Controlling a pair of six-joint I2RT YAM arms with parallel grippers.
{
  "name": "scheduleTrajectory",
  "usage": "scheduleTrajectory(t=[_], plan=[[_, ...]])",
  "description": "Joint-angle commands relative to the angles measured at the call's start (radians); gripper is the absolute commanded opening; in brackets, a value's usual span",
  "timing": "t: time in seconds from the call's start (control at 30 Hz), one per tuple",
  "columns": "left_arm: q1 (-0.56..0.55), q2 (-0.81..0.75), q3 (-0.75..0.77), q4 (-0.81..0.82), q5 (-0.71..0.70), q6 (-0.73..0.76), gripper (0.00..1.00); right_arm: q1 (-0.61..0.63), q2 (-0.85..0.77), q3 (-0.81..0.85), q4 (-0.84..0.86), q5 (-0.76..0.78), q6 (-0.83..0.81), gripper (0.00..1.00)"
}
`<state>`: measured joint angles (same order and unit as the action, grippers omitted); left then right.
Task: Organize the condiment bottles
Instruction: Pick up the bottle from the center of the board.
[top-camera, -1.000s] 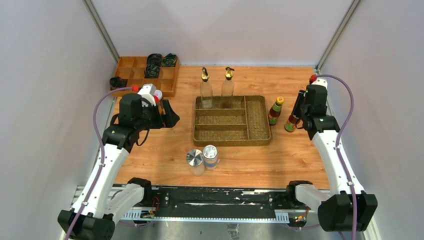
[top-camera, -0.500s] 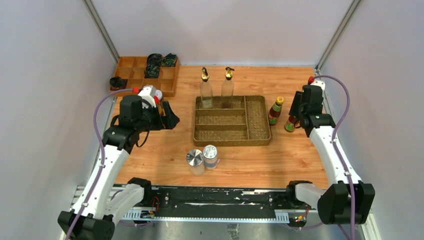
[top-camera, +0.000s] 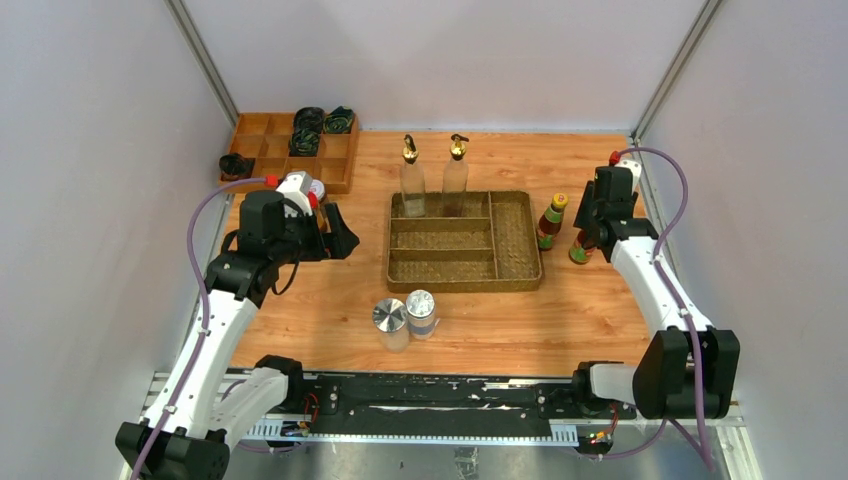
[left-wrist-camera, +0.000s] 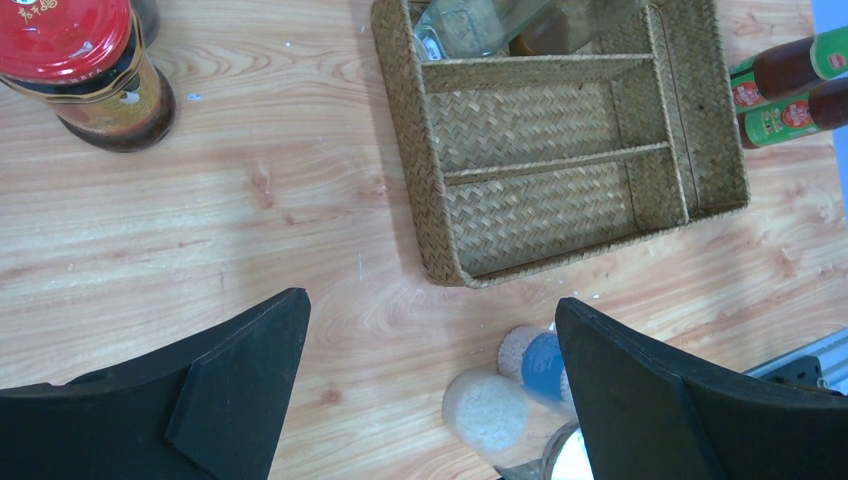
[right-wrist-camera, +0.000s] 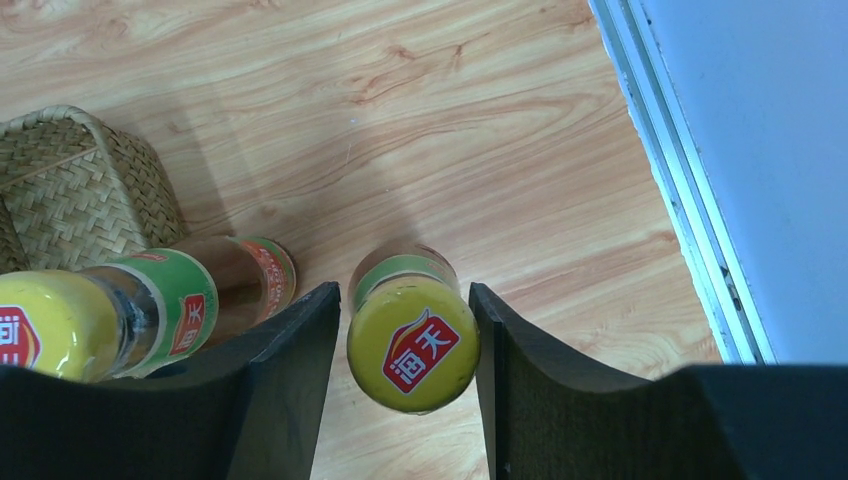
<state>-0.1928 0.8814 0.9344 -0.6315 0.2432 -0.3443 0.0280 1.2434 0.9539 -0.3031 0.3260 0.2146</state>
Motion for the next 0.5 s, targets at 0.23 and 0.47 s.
scheduleTrajectory(t=[0.23,0.47], plan=[[0.007,0.000,-0.009,-0.010,0.011,0.016,1.00,0.009,0.010,0.004,0.045,0.030,0.010,0.45],[0.007,0.002,-0.012,-0.010,0.013,0.016,1.00,0.009,0.003,0.003,0.044,0.031,0.009,0.33]])
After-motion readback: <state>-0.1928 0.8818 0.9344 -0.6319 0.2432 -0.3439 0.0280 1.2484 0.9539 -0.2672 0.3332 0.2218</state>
